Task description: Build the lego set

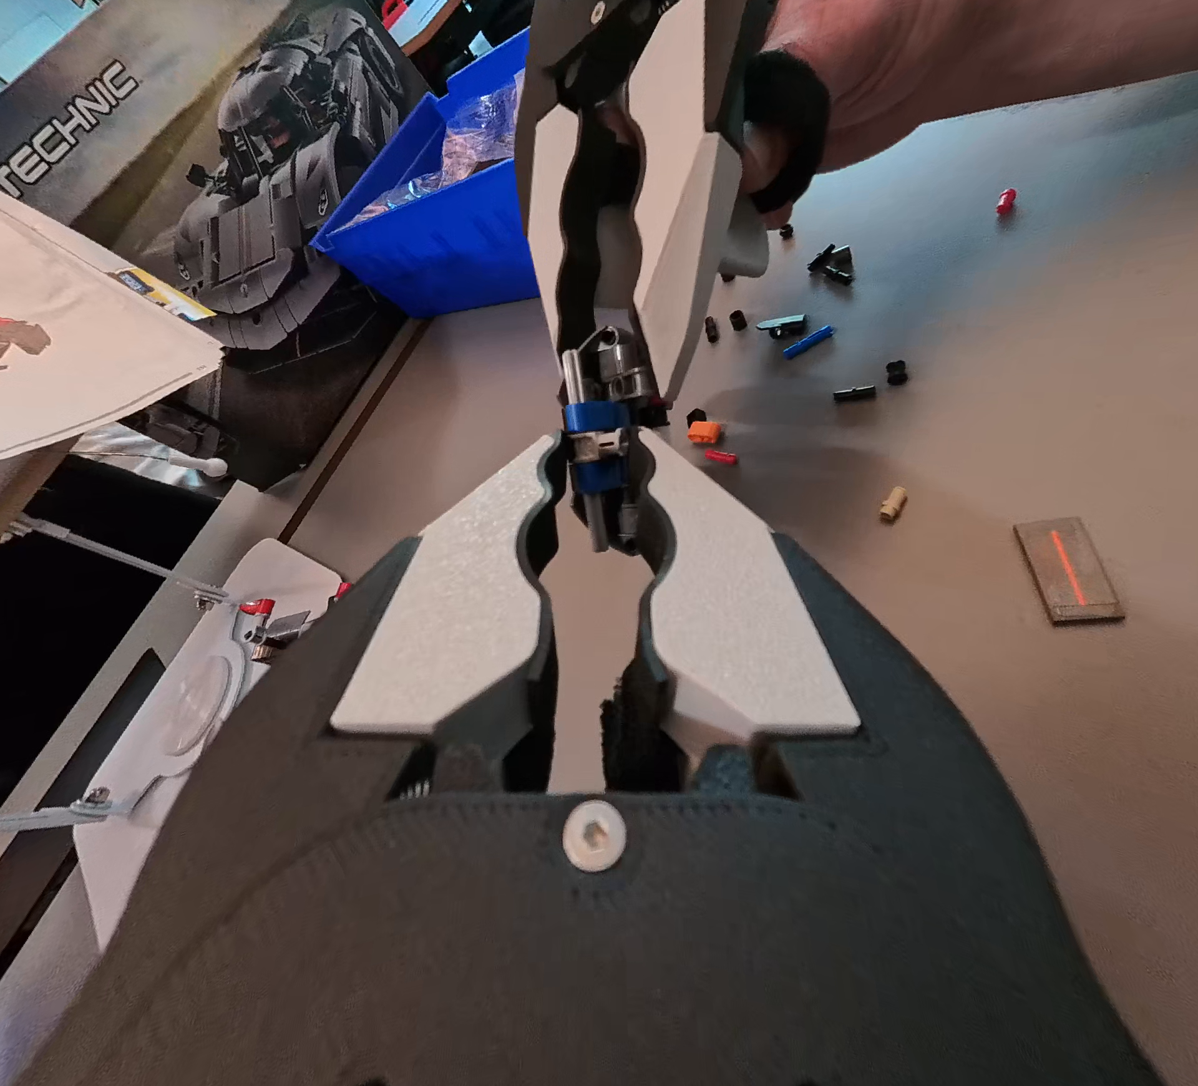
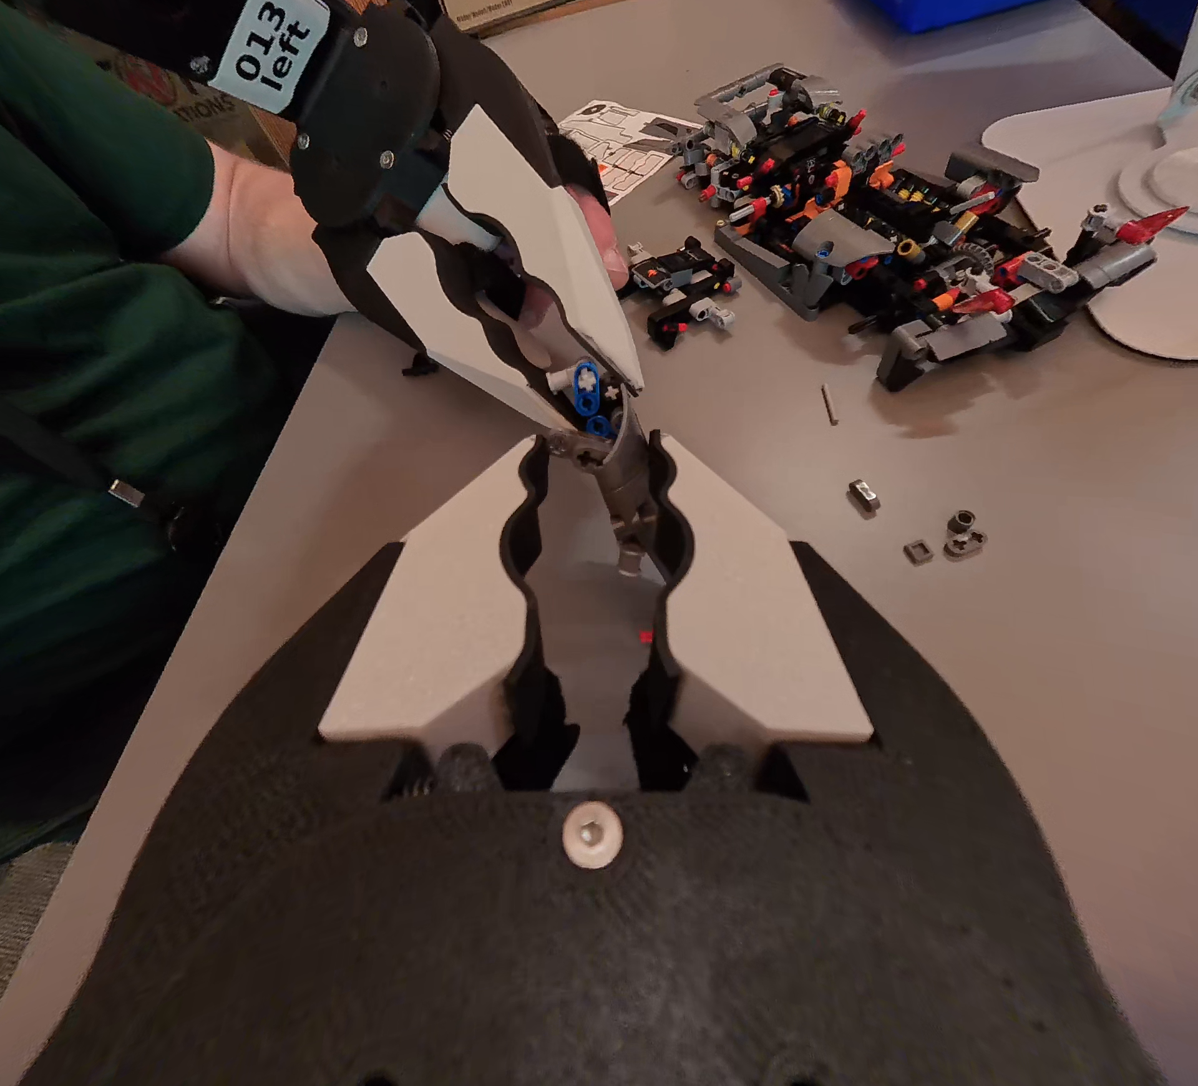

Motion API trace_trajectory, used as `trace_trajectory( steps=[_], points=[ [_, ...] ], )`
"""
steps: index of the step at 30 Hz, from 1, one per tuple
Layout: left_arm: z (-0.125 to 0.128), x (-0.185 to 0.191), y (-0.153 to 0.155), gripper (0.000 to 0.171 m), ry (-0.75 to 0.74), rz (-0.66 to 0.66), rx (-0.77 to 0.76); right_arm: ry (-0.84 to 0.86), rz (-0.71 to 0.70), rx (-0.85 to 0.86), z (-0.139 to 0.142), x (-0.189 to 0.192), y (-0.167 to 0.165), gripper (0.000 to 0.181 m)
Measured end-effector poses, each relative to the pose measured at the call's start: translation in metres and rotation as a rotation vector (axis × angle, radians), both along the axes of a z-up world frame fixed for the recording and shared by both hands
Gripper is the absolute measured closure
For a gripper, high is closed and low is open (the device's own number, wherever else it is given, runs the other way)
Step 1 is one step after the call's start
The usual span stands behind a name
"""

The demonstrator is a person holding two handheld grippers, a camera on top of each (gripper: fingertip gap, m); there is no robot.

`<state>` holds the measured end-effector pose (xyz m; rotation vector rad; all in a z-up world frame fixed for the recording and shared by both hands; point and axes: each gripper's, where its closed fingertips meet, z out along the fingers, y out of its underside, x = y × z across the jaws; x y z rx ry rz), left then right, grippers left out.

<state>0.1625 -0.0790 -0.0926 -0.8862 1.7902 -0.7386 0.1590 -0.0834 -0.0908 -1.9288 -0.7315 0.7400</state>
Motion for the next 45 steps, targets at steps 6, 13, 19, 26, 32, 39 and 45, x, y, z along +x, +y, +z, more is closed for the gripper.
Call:
trace_trajectory(
  steps=[6,13,19,26,32,39,45],
  points=[
    [-0.0001,0.0001,0.0007,0.156,0.0,0.001,0.008,0.129,-0.022,-0.077,0.0033,0.0001,0.0041,0.155],
    [0.0,-0.0004,0.0014,0.156,0.006,-0.011,-0.048,0.139,-0.018,-0.065,0.0068,0.0006,0.0032,0.155],
    [-0.0004,-0.0007,0.002,0.156,0.015,-0.025,-0.124,0.043,-0.039,-0.038,0.0013,0.0043,0.0035,0.162],
    [-0.0002,-0.0007,0.0039,0.156,0.028,-0.033,-0.205,0.13,-0.057,-0.087,0.0022,0.0049,0.0066,0.163],
    [-0.0015,-0.0008,0.0044,0.156,0.036,-0.04,-0.242,0.132,-0.059,-0.089,0.0011,0.0049,0.0072,0.162],
    [-0.0033,-0.0006,0.0042,0.156,0.041,-0.046,-0.248,0.109,-0.054,-0.069,-0.0001,0.004,0.0074,0.162],
    [-0.0036,-0.0007,0.0037,0.156,0.041,-0.049,-0.252,0.077,-0.054,-0.054,-0.0005,0.0035,0.0072,0.162]
  ],
)
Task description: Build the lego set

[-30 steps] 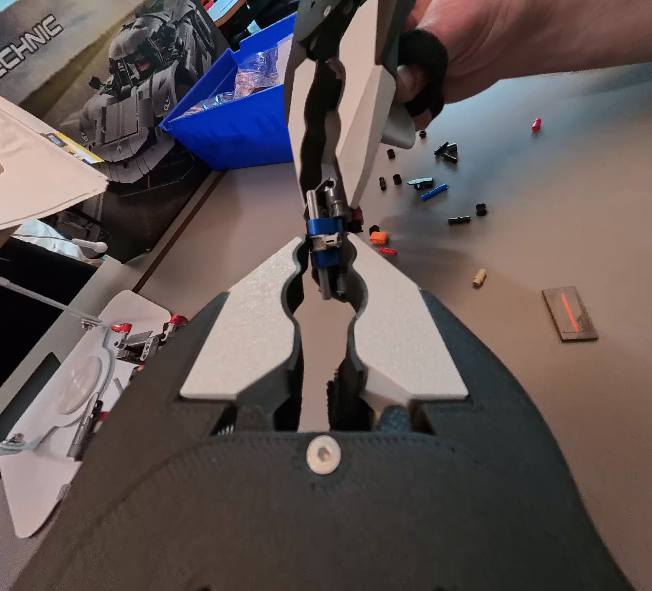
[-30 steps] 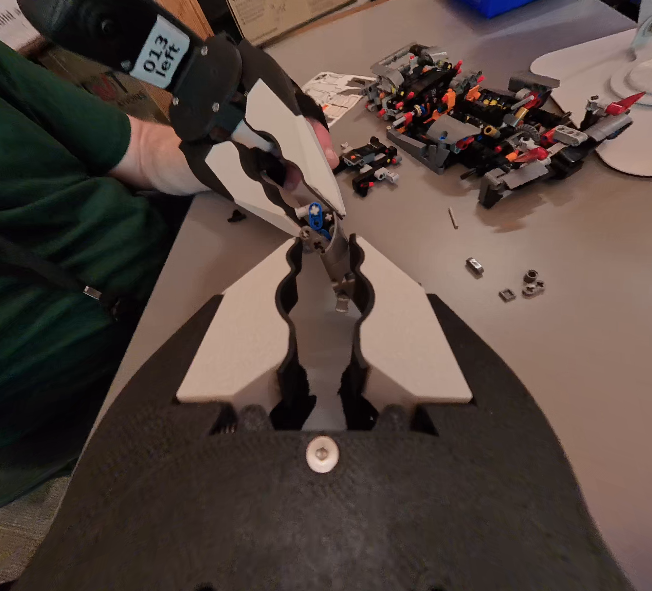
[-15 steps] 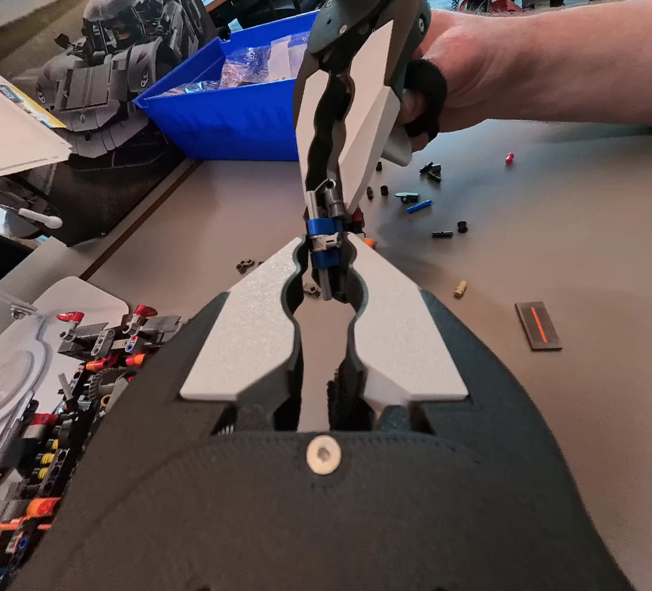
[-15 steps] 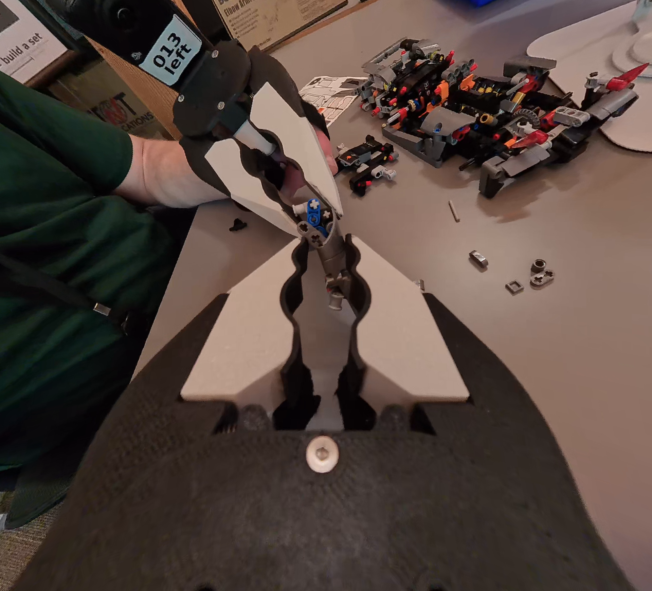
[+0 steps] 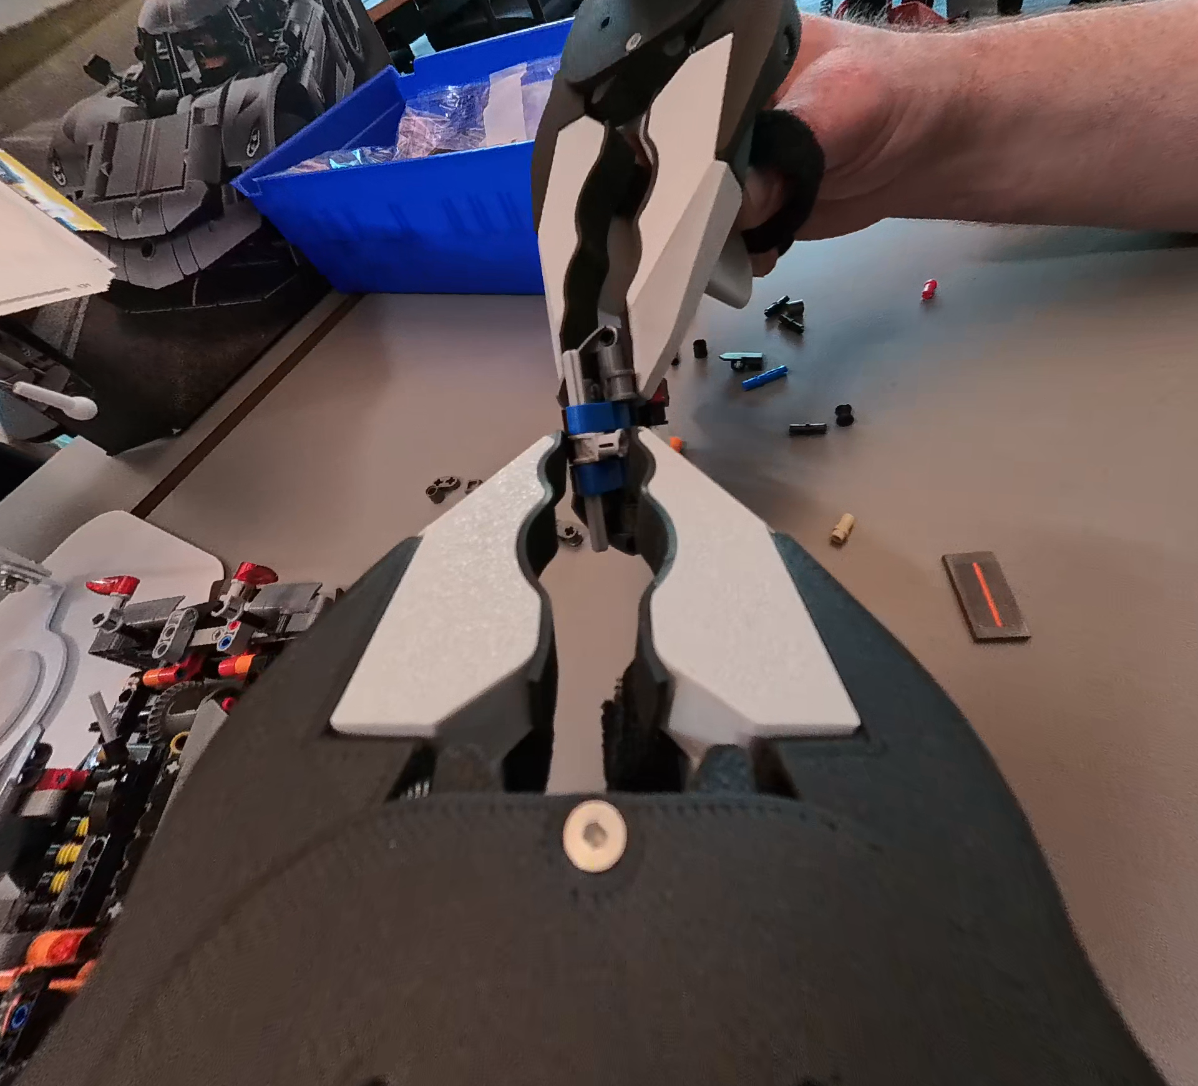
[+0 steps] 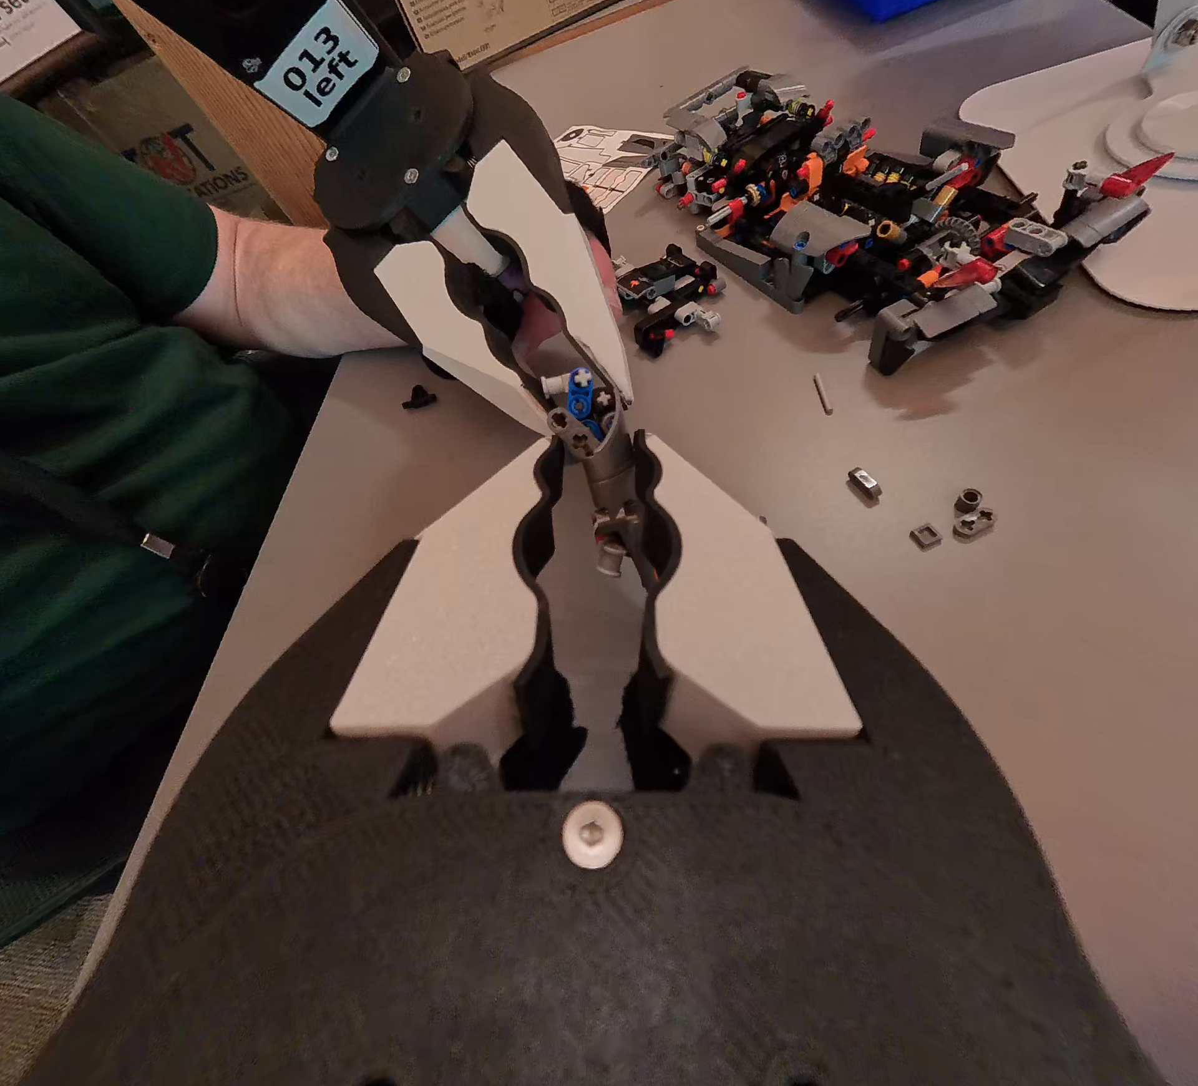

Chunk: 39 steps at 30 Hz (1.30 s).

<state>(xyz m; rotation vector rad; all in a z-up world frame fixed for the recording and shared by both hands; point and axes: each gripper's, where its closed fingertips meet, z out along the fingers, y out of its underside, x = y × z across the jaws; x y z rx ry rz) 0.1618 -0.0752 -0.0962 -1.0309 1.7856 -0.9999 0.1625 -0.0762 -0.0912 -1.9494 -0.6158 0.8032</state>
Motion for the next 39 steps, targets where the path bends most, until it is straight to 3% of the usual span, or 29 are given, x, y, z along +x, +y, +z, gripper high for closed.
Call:
trace_trajectory(
  steps=[19,25,35,39],
  points=[
    [0.0,0.0,0.001,0.156,-0.004,-0.003,-0.023,-0.023,-0.009,0.017,0.001,0.0,0.001,0.162],
    [0.001,0.001,0.002,0.156,-0.004,0.004,-0.059,-0.018,-0.039,0.03,0.003,0.005,0.005,0.152],
    [0.013,0.0,0.013,0.156,-0.003,-0.013,-0.418,0.093,-0.085,0.047,0.021,0.022,0.004,0.147],
    [0.017,-0.001,0.017,0.156,-0.011,-0.019,-0.49,0.095,-0.082,0.042,0.02,0.021,0.004,0.148]
  ],
)
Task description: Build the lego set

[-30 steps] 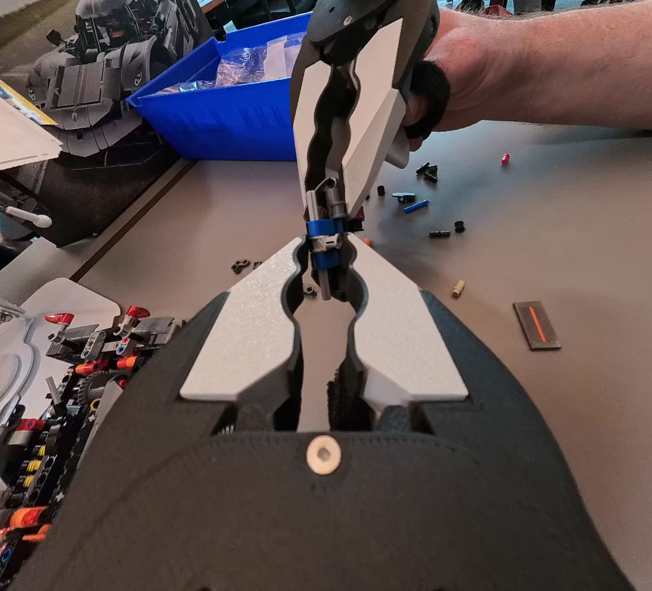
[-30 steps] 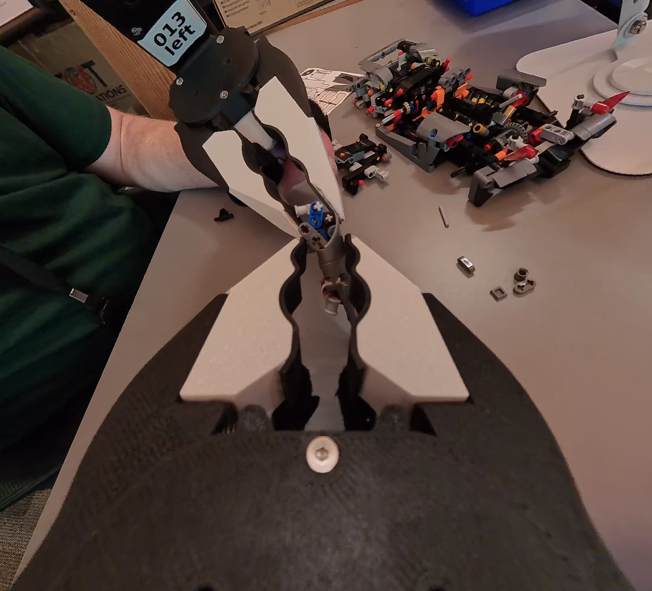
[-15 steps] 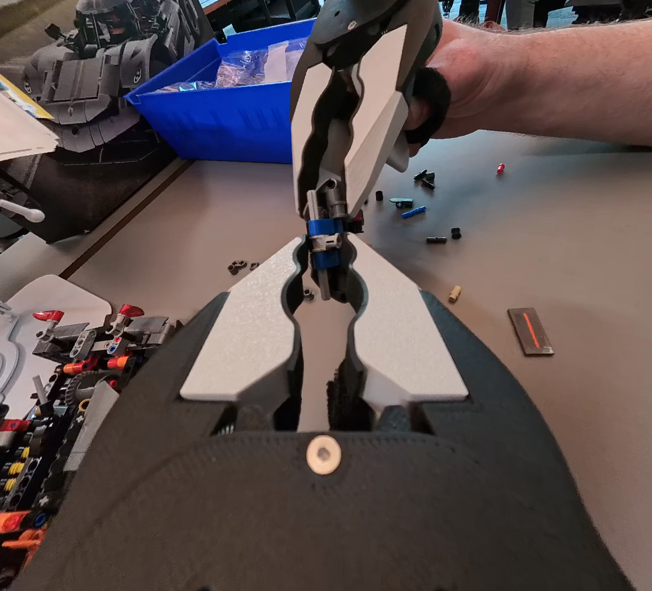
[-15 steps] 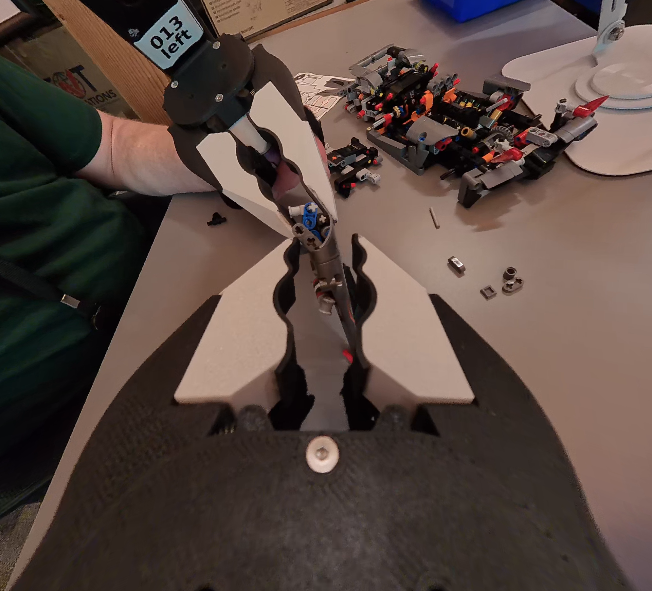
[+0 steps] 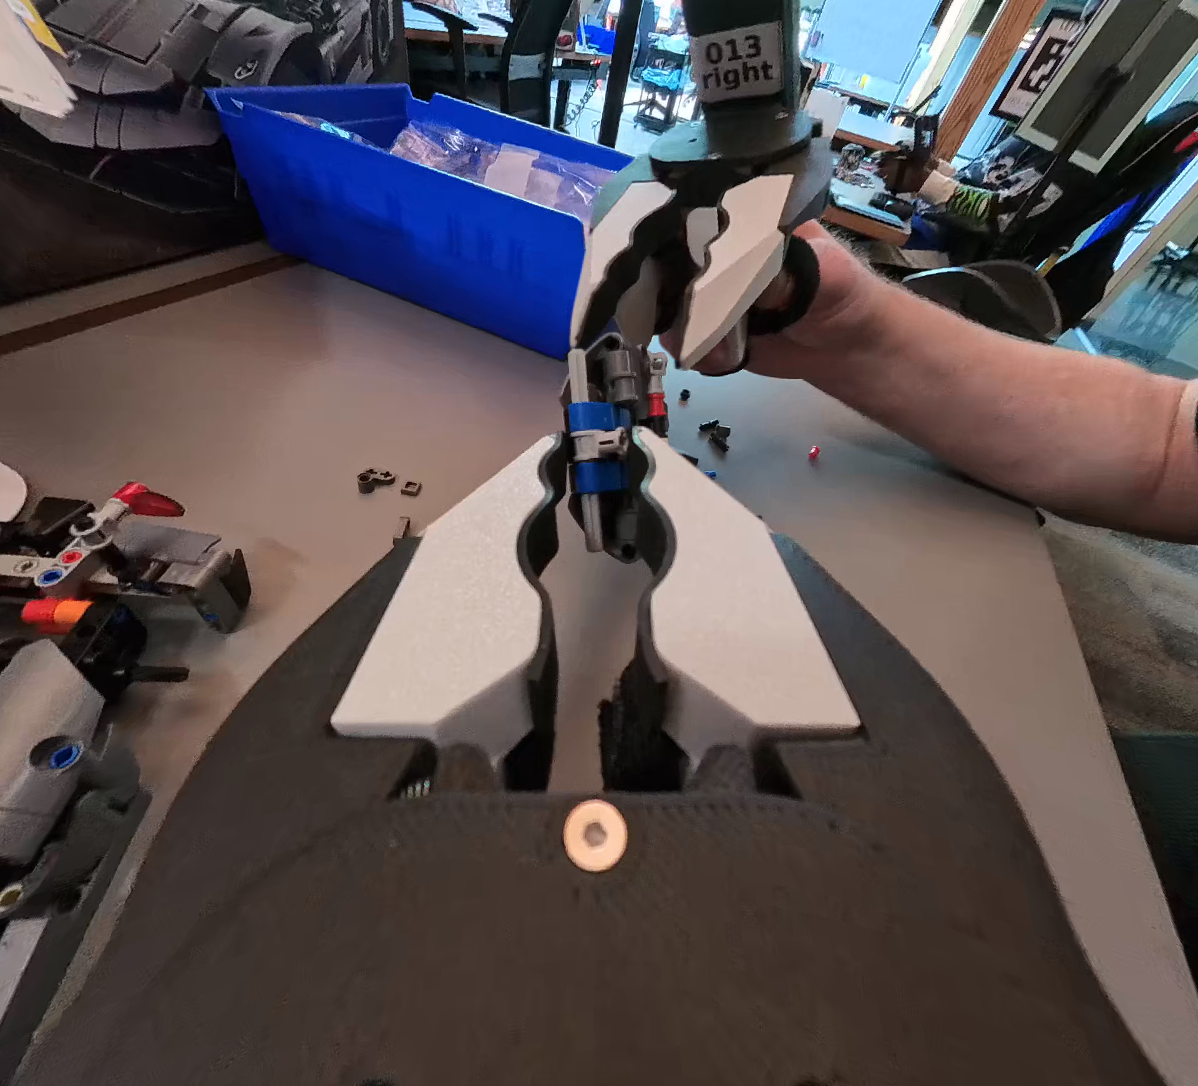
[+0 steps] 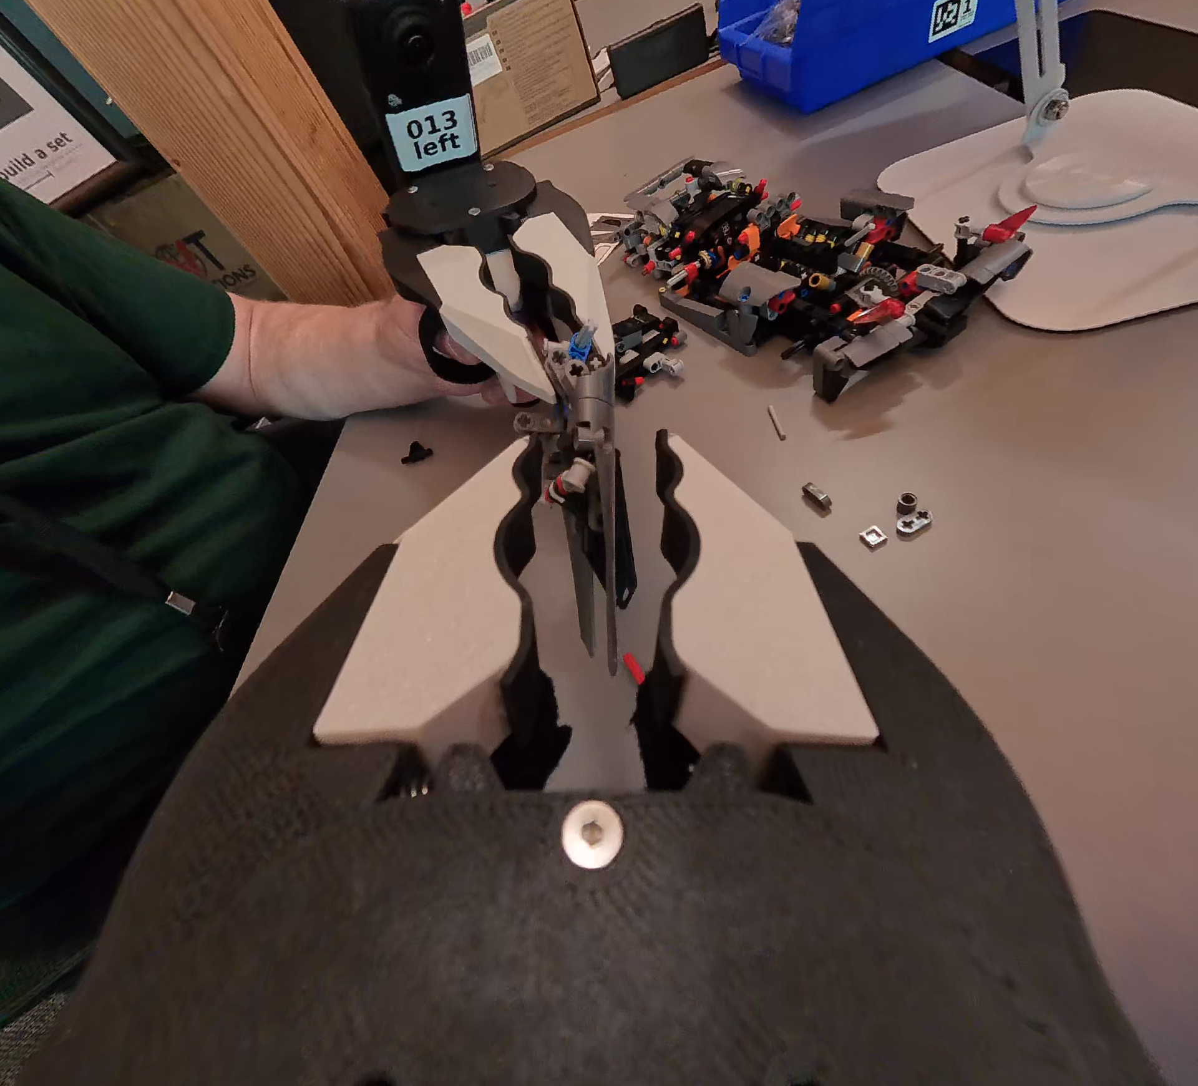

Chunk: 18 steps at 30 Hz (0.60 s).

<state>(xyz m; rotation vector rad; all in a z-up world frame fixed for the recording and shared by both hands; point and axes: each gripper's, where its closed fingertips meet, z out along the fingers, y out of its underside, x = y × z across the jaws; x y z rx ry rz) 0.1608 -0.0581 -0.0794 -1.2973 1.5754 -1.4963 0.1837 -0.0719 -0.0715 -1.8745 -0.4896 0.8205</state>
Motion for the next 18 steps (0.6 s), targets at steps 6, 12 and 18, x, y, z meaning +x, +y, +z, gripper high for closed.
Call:
trace_trajectory(
  steps=[6,12,18],
  points=[
    [-0.002,0.0,-0.007,0.156,0.01,-0.032,-0.001,-0.068,0.004,0.022,-0.003,-0.008,0.001,0.144],
    [-0.014,0.002,-0.021,0.156,0.056,-0.065,0.085,-0.116,0.037,0.041,-0.007,-0.019,-0.001,0.16],
    [-0.018,0.003,-0.019,0.156,0.069,-0.057,0.121,-0.117,0.059,0.036,-0.01,-0.019,-0.003,0.177]
  ],
)
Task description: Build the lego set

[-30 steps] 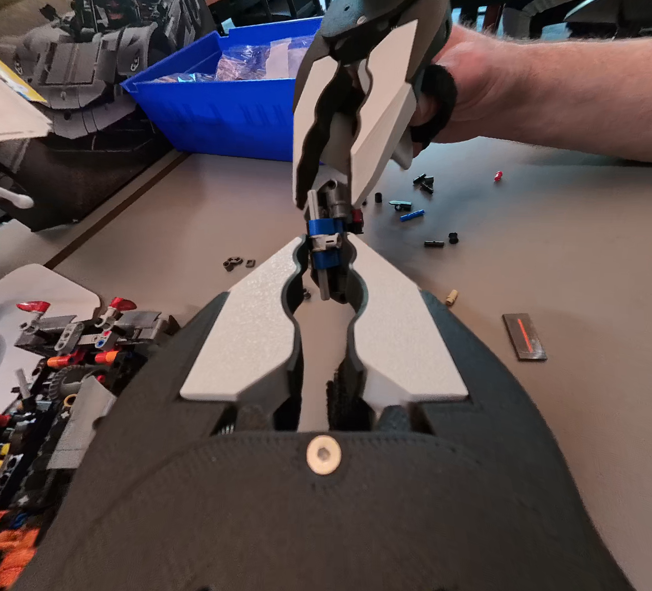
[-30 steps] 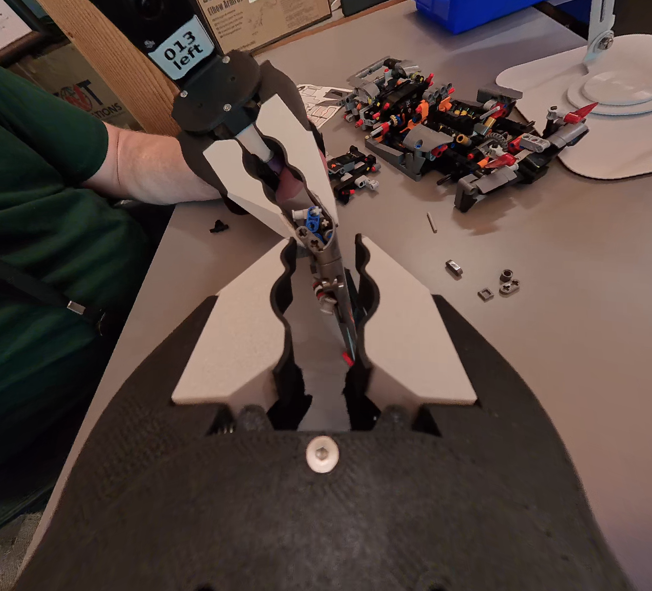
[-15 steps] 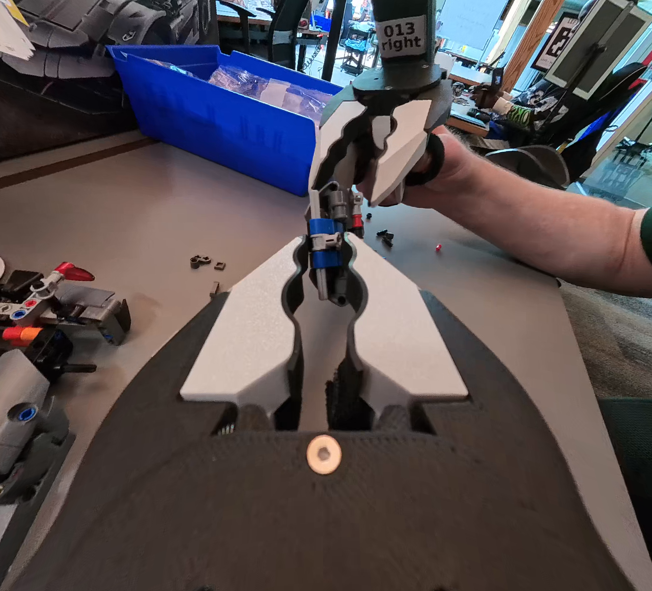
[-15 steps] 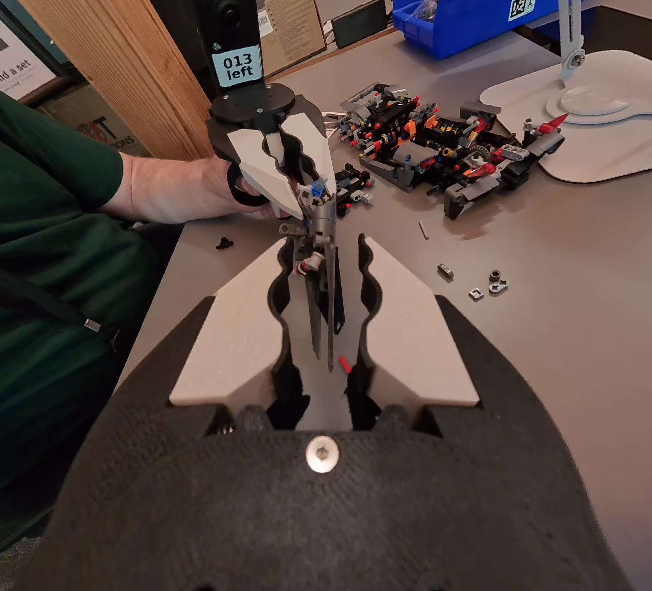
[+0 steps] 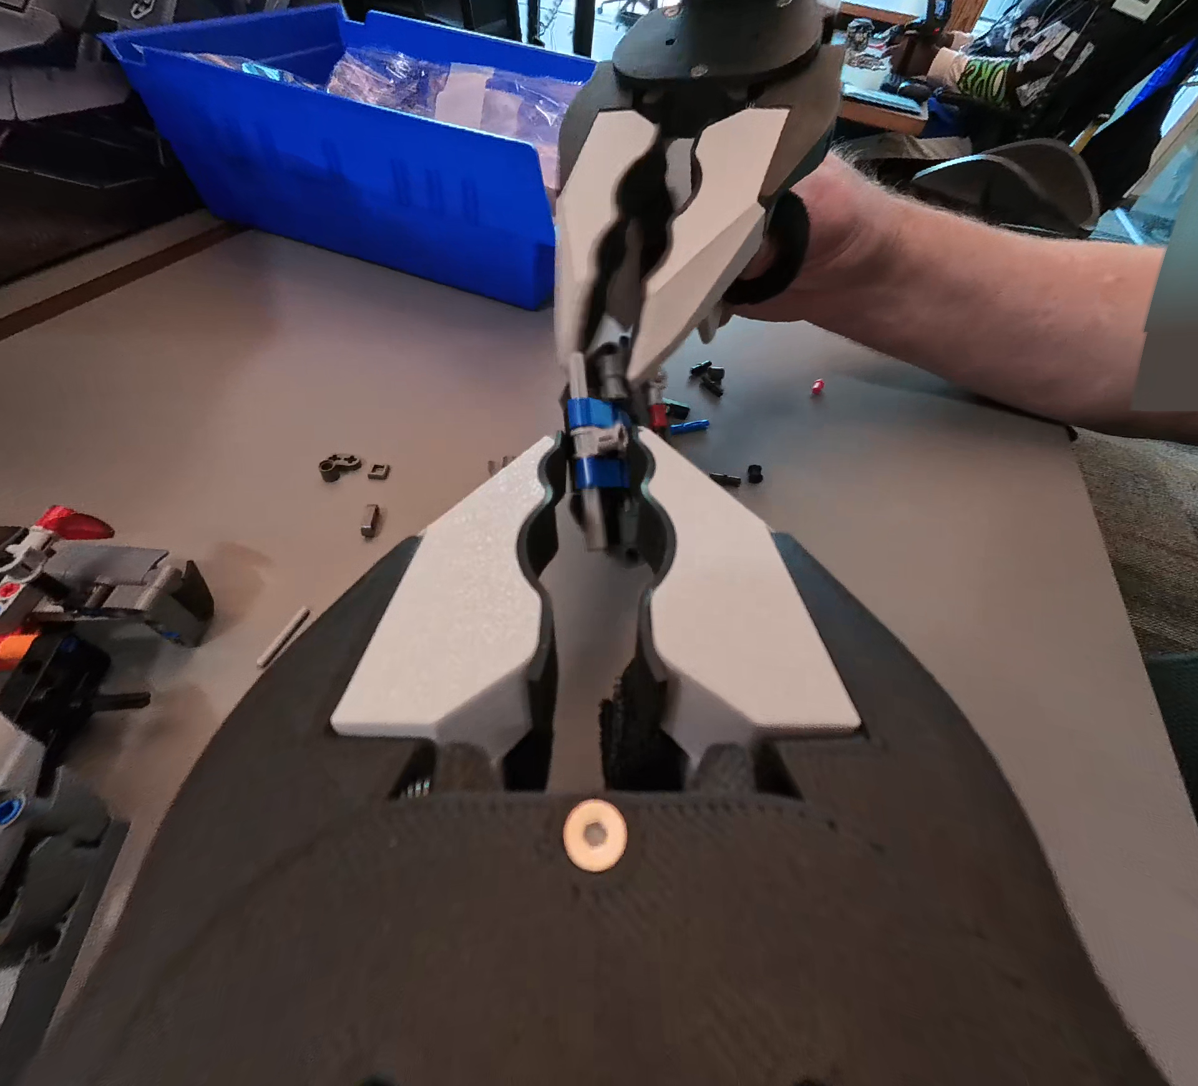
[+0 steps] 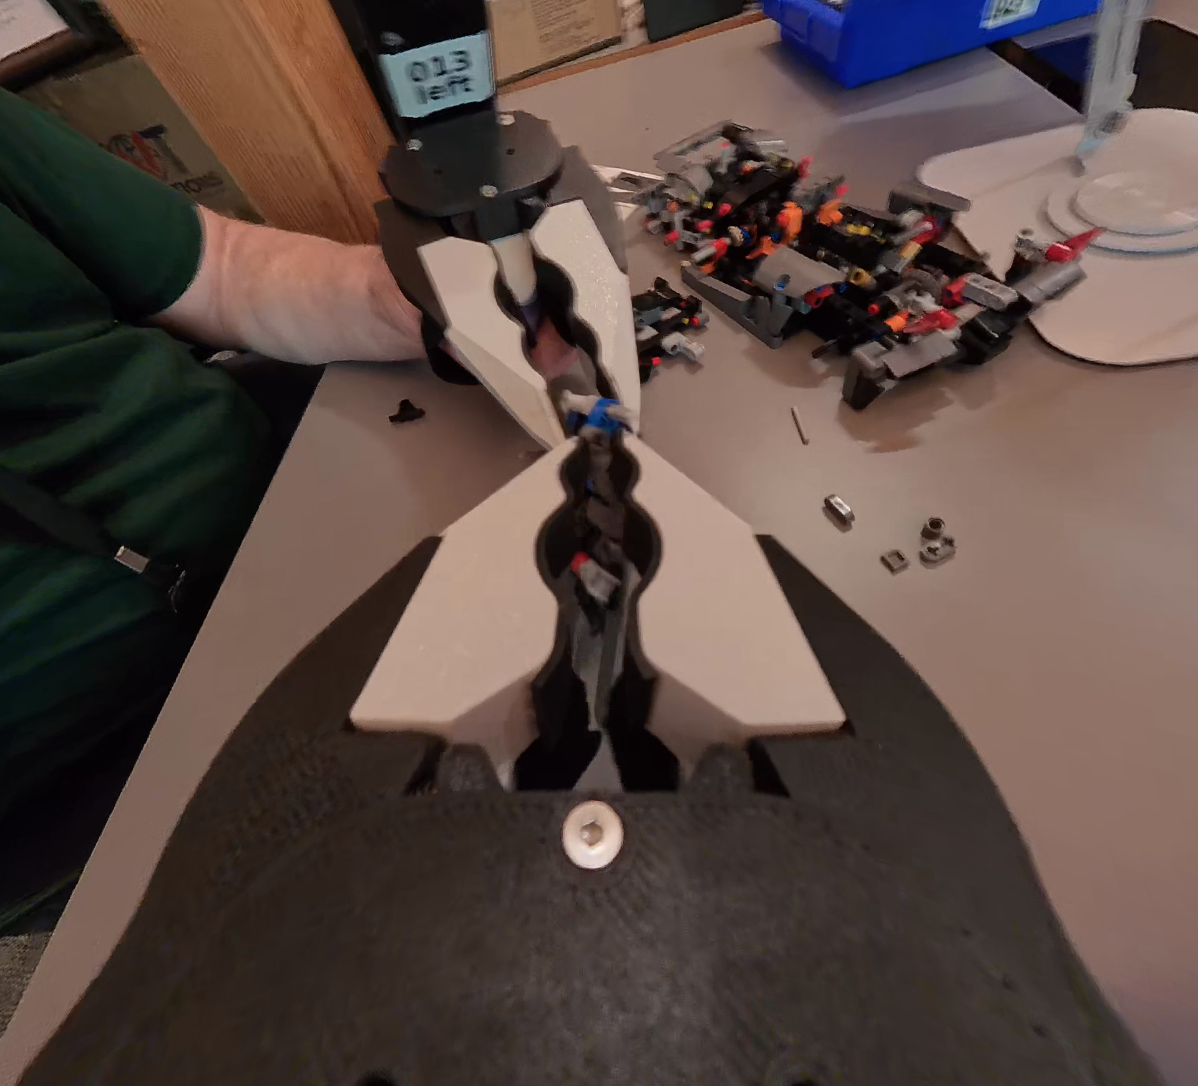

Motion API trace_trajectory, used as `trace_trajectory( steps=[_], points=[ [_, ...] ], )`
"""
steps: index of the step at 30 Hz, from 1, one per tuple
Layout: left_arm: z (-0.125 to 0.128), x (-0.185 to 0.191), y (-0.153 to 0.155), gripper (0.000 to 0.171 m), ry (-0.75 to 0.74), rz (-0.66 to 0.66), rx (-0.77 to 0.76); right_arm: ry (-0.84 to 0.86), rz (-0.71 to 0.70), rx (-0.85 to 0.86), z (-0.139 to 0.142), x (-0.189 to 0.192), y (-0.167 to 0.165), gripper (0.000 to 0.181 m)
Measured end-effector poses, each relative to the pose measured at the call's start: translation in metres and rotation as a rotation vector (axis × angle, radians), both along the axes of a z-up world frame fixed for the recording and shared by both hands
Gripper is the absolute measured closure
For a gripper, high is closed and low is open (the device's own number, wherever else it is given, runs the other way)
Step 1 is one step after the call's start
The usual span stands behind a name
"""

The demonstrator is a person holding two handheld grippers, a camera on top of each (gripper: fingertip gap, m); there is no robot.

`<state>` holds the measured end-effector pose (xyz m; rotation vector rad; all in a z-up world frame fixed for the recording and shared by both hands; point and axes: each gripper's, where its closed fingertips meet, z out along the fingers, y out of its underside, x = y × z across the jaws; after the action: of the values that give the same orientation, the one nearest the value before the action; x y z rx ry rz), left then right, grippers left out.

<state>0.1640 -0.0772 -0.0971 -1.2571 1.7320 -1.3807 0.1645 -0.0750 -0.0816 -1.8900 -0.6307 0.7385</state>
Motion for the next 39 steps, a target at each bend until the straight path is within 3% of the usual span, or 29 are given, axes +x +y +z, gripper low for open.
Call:
trace_trajectory(
  steps=[10,20,22,29,39],
  points=[
    [-0.009,0.001,0.002,0.156,0.027,0.005,0.061,0.056,0.006,-0.006,-0.002,-0.004,0.003,0.176],
    [-0.012,0.002,-0.004,0.156,0.028,-0.011,0.113,-0.002,0.044,-0.022,-0.008,-0.007,-0.003,0.177],
    [-0.013,0.001,-0.005,0.156,0.028,-0.016,0.126,-0.019,0.067,-0.034,-0.01,-0.009,-0.006,0.168],
    [-0.016,0.001,-0.01,0.156,0.023,-0.026,0.202,-0.136,0.062,-0.01,-0.014,-0.008,-0.008,0.177],
    [-0.011,0.001,-0.007,0.154,-0.009,-0.007,0.226,0.017,0.045,-0.037,-0.008,-0.005,-0.003,0.178]
  ],
)
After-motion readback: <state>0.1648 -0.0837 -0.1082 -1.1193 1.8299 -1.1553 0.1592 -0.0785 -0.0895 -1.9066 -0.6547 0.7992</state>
